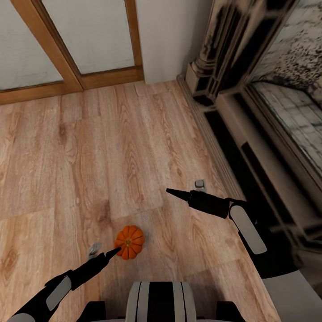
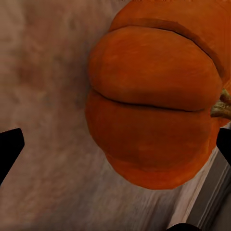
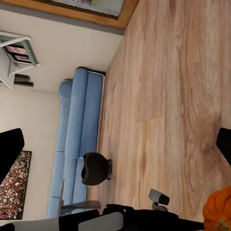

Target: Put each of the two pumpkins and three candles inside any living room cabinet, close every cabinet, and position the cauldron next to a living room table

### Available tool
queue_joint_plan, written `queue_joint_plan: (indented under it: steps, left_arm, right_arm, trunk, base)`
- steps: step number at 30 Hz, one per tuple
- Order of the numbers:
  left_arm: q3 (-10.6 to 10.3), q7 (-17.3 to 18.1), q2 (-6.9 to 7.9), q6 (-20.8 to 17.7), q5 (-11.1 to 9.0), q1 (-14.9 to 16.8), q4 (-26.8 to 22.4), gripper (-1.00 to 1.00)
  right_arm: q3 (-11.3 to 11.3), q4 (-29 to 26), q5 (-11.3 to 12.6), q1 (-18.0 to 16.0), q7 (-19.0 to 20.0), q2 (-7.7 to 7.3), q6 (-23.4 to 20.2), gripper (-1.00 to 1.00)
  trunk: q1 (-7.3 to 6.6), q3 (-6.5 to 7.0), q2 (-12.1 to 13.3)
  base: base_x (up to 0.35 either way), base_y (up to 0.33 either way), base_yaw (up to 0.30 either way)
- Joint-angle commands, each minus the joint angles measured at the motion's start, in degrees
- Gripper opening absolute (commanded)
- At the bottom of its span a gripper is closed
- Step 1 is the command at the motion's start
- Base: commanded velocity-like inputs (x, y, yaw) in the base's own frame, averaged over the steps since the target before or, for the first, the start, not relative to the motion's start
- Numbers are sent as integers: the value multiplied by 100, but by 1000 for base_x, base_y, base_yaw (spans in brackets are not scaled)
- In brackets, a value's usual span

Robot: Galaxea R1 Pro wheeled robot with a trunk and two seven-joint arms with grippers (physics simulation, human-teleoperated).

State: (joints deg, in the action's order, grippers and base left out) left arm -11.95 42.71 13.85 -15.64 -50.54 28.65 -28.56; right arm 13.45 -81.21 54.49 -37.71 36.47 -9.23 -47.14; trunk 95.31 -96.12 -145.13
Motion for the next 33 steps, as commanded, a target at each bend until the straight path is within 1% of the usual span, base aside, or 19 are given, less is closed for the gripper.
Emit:
queue_joint_plan:
  steps: [1,3,7,13,16,23,27,28,29,30,31,33]
  left_arm:
    - [33,33,-15,33,-33,-33,-33,100]
    - [95,92,-25,69,-66,-67,-86,100]
    - [225,80,-60,176,-88,-70,-215,100]
    - [421,75,-66,192,-88,-70,-349,100]
    - [518,78,-67,193,-88,-70,-355,100]
    - [545,57,-67,193,-87,-70,-338,100]
    - [547,-68,-111,193,-72,-70,-298,100]
    - [546,-337,-124,192,-76,-70,-290,100]
    - [546,-465,-130,191,-83,-70,-289,100]
    - [545,-521,-133,191,-86,-70,-289,100]
    - [540,-660,-152,188,-92,-70,-285,100]
    - [538,-708,-187,185,-90,-70,-284,100]
  right_arm:
    - [33,1,0,-26,33,-18,-6,100]
    - [42,1,0,-34,14,-18,-13,100]
    - [80,-3,0,-35,32,-18,-7,100]
    - [86,-4,0,-35,35,-17,-6,100]
    - [83,-2,0,-35,35,-18,-6,100]
    - [84,0,0,-35,35,-11,-6,100]
    - [86,0,-3,-35,30,-9,-6,100]
    - [87,0,-1,-35,30,-9,-6,100]
    - [87,0,-1,-35,30,-9,-6,100]
    - [87,0,-2,-35,30,-9,-6,100]
    - [88,0,-1,-35,32,-9,-6,100]
    - [88,0,-2,-35,31,-9,-6,100]
  trunk:
    - [0,0,0]
    - [0,0,0]
    - [0,0,0]
    - [-15,133,8]
    - [-15,133,8]
    - [-15,133,8]
    - [-15,133,8]
    - [-15,133,8]
    - [-15,133,8]
    - [-15,133,8]
    - [-15,133,8]
    - [-15,133,8]
  base:
    - [0,0,0]
    - [0,0,0]
    - [0,0,0]
    - [0,0,0]
    - [0,0,0]
    - [0,0,0]
    - [0,0,0]
    - [0,0,0]
    - [0,0,0]
    - [0,0,0]
    - [0,0,0]
    - [0,0,0]
